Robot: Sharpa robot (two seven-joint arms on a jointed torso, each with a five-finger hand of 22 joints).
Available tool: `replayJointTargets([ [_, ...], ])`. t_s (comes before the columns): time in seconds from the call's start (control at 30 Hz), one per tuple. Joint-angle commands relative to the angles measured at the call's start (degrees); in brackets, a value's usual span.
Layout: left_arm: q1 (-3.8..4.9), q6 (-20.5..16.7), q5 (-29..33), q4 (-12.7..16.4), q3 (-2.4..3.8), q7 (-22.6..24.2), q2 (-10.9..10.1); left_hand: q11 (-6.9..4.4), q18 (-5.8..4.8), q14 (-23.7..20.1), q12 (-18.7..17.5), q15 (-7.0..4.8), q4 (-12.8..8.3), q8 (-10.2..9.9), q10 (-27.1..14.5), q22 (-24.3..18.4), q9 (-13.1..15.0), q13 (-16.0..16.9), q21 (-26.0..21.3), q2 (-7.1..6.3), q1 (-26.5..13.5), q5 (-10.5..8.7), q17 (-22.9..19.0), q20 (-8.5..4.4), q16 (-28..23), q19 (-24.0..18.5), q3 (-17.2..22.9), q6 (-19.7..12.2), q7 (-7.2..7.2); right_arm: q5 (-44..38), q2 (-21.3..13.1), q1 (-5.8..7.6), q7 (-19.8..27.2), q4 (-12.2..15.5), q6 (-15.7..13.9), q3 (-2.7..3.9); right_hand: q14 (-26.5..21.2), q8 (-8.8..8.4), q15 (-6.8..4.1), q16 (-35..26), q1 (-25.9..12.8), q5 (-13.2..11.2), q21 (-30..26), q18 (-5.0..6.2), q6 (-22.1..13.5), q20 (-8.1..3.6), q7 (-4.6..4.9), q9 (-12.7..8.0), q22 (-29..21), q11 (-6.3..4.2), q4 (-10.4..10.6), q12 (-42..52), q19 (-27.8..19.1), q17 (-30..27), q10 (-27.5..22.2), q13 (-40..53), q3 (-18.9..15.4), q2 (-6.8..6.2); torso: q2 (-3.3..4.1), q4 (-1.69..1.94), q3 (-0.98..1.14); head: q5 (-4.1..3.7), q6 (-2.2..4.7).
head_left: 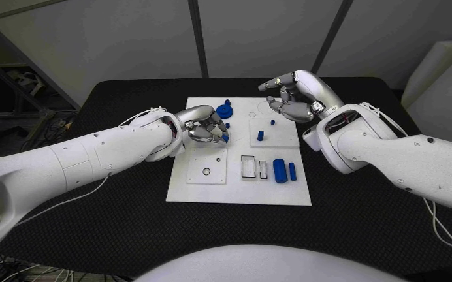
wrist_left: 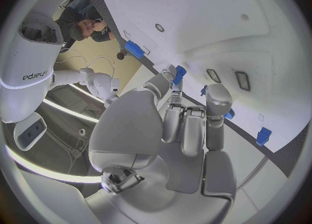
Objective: Assemble the parts on the task board
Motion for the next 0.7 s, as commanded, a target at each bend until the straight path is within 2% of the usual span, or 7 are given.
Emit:
replayJointTargets([
  [0.03, 0.1, 0.6, -0.8, 0.0, 0.02, -1.7, 0.1, 0.12, -4.14, 4.3, 0.3, -0.22, -0.1, 0.4, 0.5, 0.1, 1.2, 8.6, 0.2, 0.37, -0.3, 0.34, 10.2, -0.02, 0.0, -0.2, -0.3, 2.6, -1.28, -0.2, 0.1, 0.1, -0.1, 0.0, 0.3, 0.03, 3.0, -0.1, 0.18, -0.2, -0.2, 0.3, 0.4, -0.42, 0.2, 0.31, 0.02, 0.0, 15.1, -0.04, -0.3, -0.2, 5.8, 1.1, -0.3, 0.0, 0.1, -0.28, 0.03, -0.03, 0.02, 0.02, 0.0],
  [0.43, 0.1, -0.9, -0.9, -0.1, 0.02, -2.2, 0.1, 0.08, -4.08, 4.2, 0.1, -0.25, -0.3, 0.3, 0.3, 0.0, 1.1, 8.5, 0.1, 0.22, 0.0, 0.35, 10.0, -0.03, -0.1, -0.4, -0.5, 2.6, -1.28, -0.3, 0.1, 0.1, -0.3, -0.1, 0.7, 0.03, 3.0, -0.07, 0.2, -0.2, -0.4, 0.4, 0.4, -0.42, 0.2, 0.31, 0.03, 0.0, 15.1, -0.03, -0.3, -0.2, 5.8, 1.1, -0.3, 0.0, 0.1, -0.28, -0.01, 0.03, 0.03, 0.09, -0.16],
  [0.7, 0.1, -1.5, -1.4, -0.1, 0.02, -2.3, 0.0, 0.4, -4.04, 4.1, -0.5, -0.07, -1.5, 0.0, -0.4, 0.0, 0.5, 8.1, -0.1, -0.27, 1.2, 0.34, 9.9, 0.07, -0.2, -0.7, -0.9, 3.1, -0.8, -0.3, 0.1, 0.1, -0.3, -0.2, 0.8, 0.03, 3.0, -0.06, 0.2, -0.1, -0.5, 0.4, 0.4, -0.42, 0.3, 0.32, 0.03, 0.0, 15.1, -0.03, -0.2, -0.2, 5.8, 1.1, -0.3, 0.0, 0.1, -0.28, -0.01, 0.04, 0.01, 0.12, -0.18],
])
